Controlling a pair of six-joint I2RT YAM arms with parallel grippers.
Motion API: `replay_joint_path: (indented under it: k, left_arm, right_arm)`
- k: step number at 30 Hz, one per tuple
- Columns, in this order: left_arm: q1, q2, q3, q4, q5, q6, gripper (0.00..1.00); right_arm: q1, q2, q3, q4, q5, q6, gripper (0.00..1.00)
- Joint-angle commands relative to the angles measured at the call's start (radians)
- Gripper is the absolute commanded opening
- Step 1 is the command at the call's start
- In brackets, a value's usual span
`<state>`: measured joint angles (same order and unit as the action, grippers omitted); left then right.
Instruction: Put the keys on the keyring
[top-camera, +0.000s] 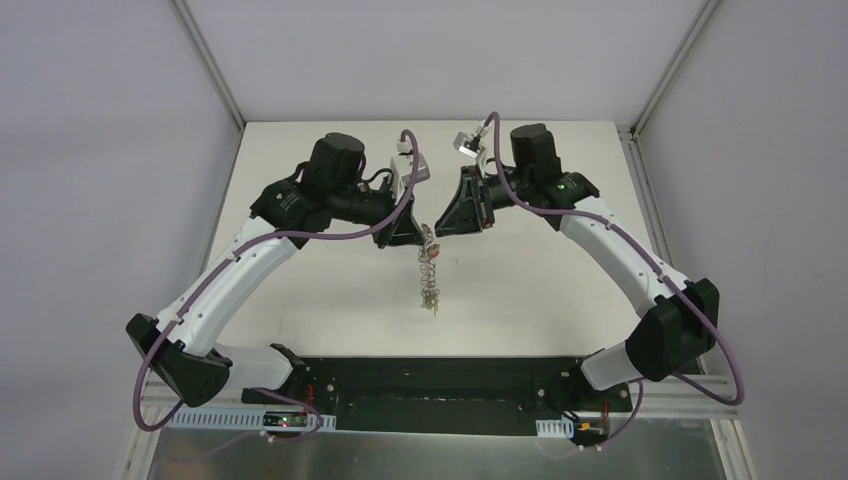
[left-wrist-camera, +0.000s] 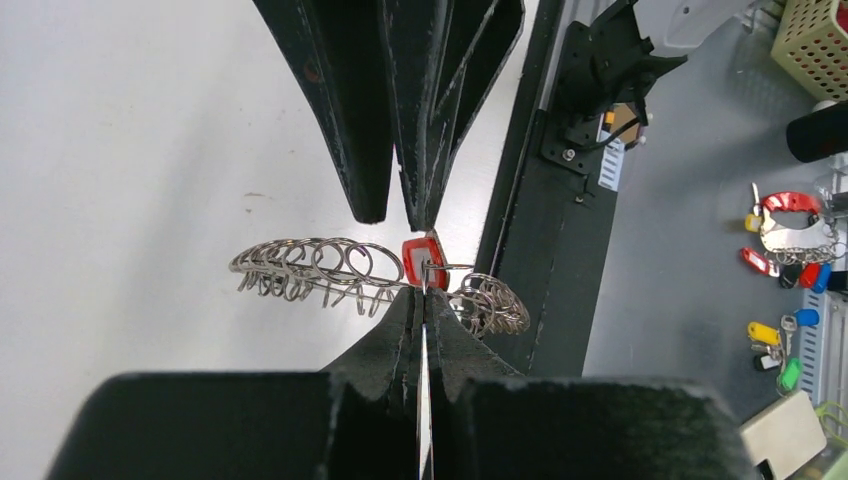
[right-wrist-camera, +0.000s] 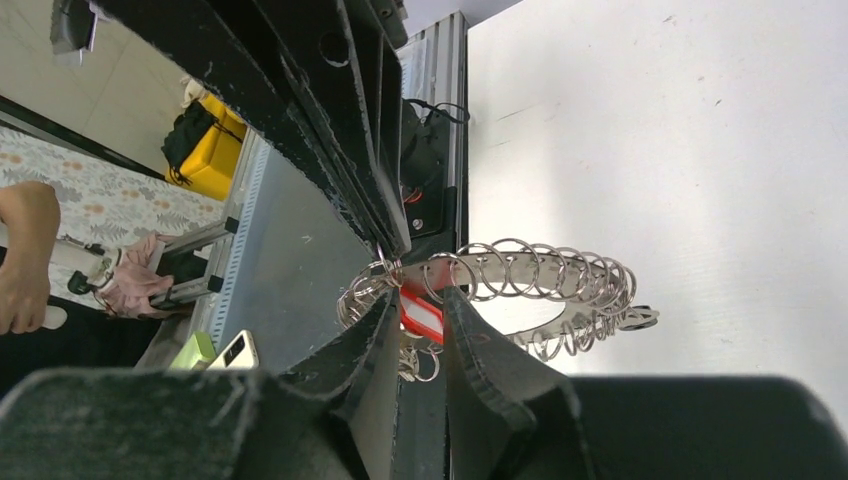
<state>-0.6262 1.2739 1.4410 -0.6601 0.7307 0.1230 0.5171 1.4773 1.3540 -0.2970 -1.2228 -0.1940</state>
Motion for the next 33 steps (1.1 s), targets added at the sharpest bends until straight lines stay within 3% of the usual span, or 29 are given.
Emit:
replay_joint_path:
  k: [1, 15, 30, 33]
  left_arm:
    - [0.014, -0.007, 0.016, 0.091, 0.081, -0.058, 0.0]
    - [0.016, -0.02, -0.007, 0.094, 0.048, -0.063, 0.0]
    - [0.016, -0.021, -0.019, 0.094, 0.048, -0.06, 0.0]
    - [0.016, -0.023, -0.022, 0.096, 0.049, -0.06, 0.0]
  right_arm:
    - [0.023, -0.048, 0.048, -0.057, 0.008, -0.088, 0.24]
    - [0.036, -0.06, 0.046, -0.071, -0.007, -0.092, 0.24]
    - [0.062, -0.026, 0.057, -0.035, 0.009, -0.045, 0.18]
    - [0.067, -0.023, 0.056, -0.034, 0.018, -0.044, 0.13]
